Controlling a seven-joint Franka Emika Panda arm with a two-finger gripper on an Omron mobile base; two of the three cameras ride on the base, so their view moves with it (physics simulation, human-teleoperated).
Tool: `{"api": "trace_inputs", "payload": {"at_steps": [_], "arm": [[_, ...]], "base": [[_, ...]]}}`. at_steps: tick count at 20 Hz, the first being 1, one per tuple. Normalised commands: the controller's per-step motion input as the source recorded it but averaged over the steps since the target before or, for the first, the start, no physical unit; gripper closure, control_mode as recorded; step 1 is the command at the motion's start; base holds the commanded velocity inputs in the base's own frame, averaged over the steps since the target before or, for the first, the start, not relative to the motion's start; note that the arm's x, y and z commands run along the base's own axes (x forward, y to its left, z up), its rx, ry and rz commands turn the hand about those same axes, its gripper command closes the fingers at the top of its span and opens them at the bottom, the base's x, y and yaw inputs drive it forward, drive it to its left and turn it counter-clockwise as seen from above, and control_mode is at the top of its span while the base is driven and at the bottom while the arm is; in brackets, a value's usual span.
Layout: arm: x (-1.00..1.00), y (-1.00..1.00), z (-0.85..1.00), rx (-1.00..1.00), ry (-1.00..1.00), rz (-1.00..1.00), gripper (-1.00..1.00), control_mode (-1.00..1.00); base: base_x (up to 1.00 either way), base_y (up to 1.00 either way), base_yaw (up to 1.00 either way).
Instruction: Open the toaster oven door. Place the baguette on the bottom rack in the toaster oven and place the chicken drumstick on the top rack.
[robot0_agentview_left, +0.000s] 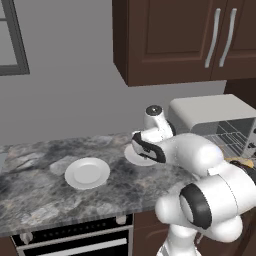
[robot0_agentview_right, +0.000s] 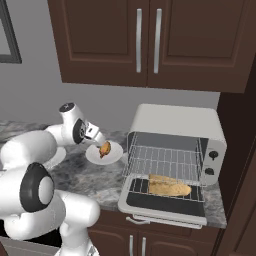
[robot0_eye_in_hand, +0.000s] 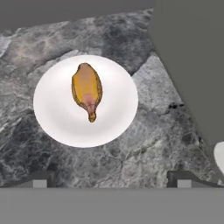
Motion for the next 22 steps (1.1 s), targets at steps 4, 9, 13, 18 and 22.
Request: {"api": "trace_inputs", "payload": {"at_steps": [4,9,13,18,22], "arm": [[0.31,0.0,-0.32,0.0,0.06,0.01,-1.0,-1.0],[0.23,0.0,-0.25,0.0,0.07,0.01,-1.0,-1.0],[0.27,0.0,-0.25,0.0,0.1,0.01,-1.0,-1.0],[0.38,-0.01,-0.23,0.0,0.09,0.01,-1.0,-1.0],[0.4,0.0,-0.29,0.0,0.07,0.01,-1.0,-1.0]], "base": [[0.0,0.0,0.0],[0.0,0.0,0.0],[0.0,0.0,0.0],[0.0,0.0,0.0],[0.0,0.0,0.0]]}}
